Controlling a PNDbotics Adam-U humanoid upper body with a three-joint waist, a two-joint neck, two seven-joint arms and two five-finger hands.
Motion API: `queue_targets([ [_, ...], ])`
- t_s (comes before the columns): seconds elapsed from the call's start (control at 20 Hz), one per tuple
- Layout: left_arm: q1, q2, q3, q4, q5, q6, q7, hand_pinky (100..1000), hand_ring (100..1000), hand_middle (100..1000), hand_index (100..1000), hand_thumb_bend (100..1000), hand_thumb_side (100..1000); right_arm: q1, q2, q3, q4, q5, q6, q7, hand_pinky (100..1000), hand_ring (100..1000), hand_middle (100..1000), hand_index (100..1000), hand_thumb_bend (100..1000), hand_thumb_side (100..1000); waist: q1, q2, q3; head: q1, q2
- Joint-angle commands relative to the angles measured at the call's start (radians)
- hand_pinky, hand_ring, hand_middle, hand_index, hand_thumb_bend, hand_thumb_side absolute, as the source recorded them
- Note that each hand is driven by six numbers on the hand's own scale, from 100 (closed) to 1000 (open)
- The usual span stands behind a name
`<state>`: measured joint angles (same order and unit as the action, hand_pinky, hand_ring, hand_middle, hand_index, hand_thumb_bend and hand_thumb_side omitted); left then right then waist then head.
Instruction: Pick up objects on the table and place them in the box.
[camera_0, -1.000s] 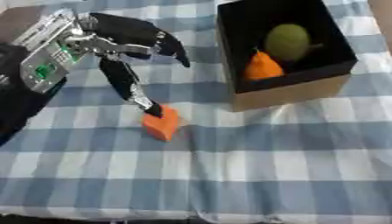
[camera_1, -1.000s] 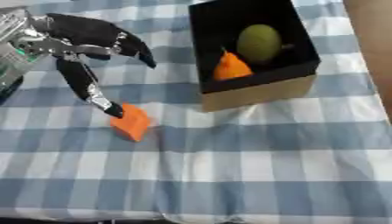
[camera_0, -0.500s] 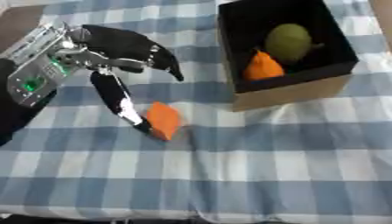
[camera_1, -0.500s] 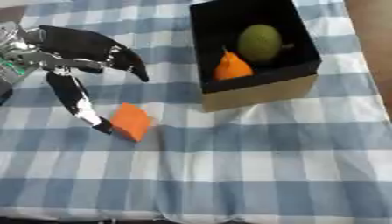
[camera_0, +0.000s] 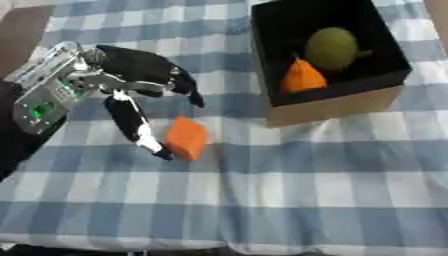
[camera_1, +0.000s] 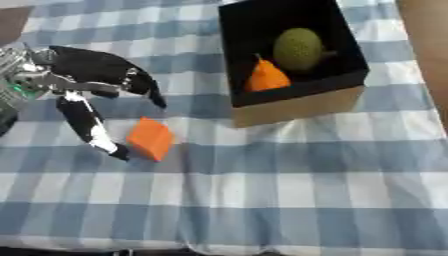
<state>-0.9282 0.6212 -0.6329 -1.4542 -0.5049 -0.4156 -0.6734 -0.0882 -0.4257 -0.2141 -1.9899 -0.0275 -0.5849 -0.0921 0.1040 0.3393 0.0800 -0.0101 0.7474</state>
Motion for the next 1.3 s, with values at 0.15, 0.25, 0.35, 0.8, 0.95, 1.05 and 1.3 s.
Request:
queue_targets([
  [0.15,0.008,-0.013,0.032,0.027,-0.028,0.016,0.028,743,807,685,862,524,628,-0.007,-0.006,-0.001,-0.010,0.006,0.001,0.006,946,1000,369,918,100,470,0.000,-0.003,-0.001,0.005,0.001],
  [0.25,0.017,-0.021,0.040,0.041,-0.048,0.017,0.048,741,805,684,860,511,620,-0.007,-0.004,0.000,-0.010,0.006,0.001,0.009,946,1000,368,918,100,470,-0.002,-0.002,-0.001,0.005,0.000],
  [0.35,0.026,-0.029,0.045,0.060,-0.067,0.013,0.063,737,801,677,855,495,621,-0.007,-0.002,0.000,-0.010,0.006,0.002,0.010,947,1000,367,918,100,470,-0.003,-0.001,-0.002,0.006,0.000],
  [0.8,0.051,-0.045,0.041,0.111,-0.118,-0.008,0.066,718,782,654,838,470,569,-0.008,0.003,0.000,-0.010,0.004,0.002,0.015,948,1000,367,919,100,470,-0.005,0.000,-0.005,0.009,0.000],
  [0.95,0.054,-0.051,0.041,0.119,-0.118,-0.011,0.064,702,759,622,813,383,513,-0.008,0.004,0.000,-0.010,0.003,0.002,0.016,949,1000,367,920,100,470,-0.006,0.000,-0.004,0.009,0.000],
  [1.05,0.055,-0.052,0.043,0.113,-0.104,-0.010,0.066,689,741,601,792,318,493,-0.007,0.004,0.000,-0.010,0.003,0.001,0.017,949,1000,366,920,100,470,-0.006,0.000,-0.004,0.009,0.000],
  [1.3,0.061,-0.025,0.056,0.042,-0.030,0.004,0.082,660,697,562,752,116,446,-0.003,0.004,-0.002,-0.010,0.007,0.002,0.018,949,1000,364,920,100,470,-0.004,-0.001,-0.003,0.008,0.002],
])
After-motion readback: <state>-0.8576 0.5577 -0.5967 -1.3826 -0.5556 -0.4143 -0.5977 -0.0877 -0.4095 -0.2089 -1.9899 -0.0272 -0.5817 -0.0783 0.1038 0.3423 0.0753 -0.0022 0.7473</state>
